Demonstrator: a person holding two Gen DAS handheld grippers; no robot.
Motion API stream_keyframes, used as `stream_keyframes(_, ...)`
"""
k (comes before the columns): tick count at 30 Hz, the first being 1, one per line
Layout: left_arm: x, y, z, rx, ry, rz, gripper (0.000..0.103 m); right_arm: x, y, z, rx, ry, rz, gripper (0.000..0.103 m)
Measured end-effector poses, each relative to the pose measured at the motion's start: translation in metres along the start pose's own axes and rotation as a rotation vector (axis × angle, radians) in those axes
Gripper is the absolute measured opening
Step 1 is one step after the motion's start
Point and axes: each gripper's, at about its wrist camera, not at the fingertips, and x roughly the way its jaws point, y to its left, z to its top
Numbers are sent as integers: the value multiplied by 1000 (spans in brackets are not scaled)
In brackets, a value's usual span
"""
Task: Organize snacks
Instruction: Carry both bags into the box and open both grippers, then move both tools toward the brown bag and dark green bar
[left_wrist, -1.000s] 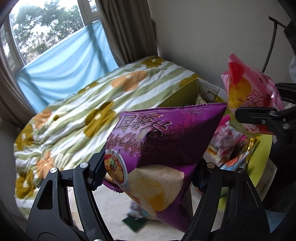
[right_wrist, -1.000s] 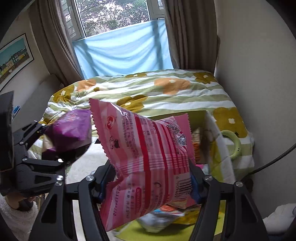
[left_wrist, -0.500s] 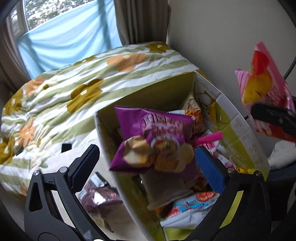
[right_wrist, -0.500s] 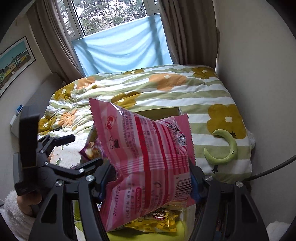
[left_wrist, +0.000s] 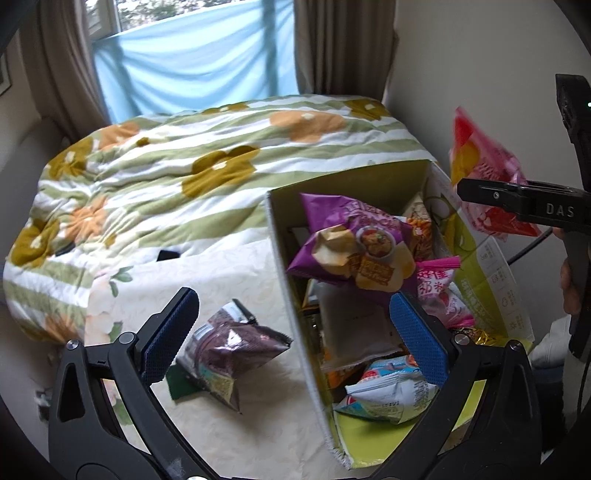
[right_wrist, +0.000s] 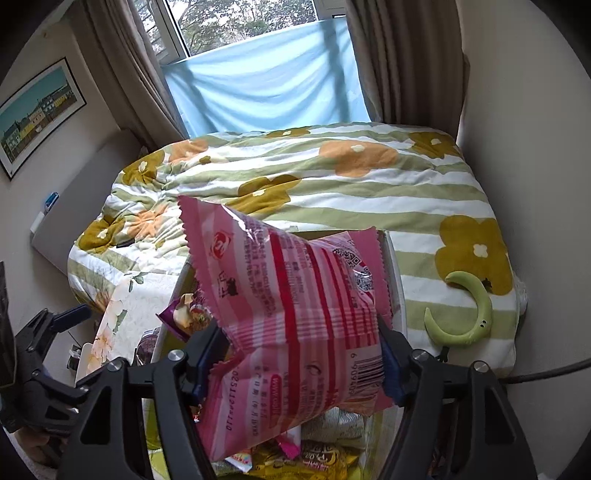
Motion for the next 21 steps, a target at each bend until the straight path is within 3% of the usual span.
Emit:
stream_keyframes(1, -1, 3, -2, -6, 1, 5, 102, 4, -1, 1, -1, 1, -6, 73)
stream_keyframes(4, -5, 9, -10, -21, 8, 22, 102, 11, -4, 1, 4, -6, -9, 99)
stream_keyframes(12, -16, 32, -33, -75, 18, 32, 102, -1, -5, -12, 42, -42, 29, 99)
stream_keyframes(21, -47, 49, -42, -83, -22, 41, 102, -32, 19, -13, -24, -88, 16, 99)
